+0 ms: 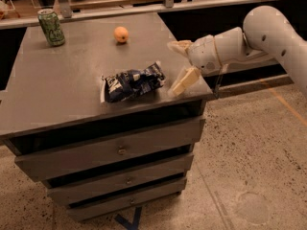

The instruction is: Move blue chip bag near green can

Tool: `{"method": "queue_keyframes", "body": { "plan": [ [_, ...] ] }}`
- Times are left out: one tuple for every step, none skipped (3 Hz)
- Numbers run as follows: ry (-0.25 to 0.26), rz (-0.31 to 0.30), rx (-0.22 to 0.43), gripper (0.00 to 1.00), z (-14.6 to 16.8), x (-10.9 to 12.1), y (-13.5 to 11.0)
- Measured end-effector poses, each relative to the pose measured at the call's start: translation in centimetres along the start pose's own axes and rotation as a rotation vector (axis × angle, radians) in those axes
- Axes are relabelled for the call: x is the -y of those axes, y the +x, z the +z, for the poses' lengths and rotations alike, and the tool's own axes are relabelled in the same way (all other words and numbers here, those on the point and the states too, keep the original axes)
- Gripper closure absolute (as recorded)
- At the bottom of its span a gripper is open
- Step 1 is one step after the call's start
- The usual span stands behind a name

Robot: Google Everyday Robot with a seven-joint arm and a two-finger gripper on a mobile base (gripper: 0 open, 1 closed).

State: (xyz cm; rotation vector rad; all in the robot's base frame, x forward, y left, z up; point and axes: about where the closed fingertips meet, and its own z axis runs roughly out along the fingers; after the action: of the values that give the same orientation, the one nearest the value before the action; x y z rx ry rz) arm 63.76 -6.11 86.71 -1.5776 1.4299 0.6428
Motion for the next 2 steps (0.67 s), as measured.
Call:
{"method": "queue_keyframes", "body": {
  "plan": [
    [-0.032,0.002,0.016,0.0,1.4,-0.1,0.1],
    [-0.064,0.0,0.039,0.18,2.6,-0.4,0.0]
  ]
}}
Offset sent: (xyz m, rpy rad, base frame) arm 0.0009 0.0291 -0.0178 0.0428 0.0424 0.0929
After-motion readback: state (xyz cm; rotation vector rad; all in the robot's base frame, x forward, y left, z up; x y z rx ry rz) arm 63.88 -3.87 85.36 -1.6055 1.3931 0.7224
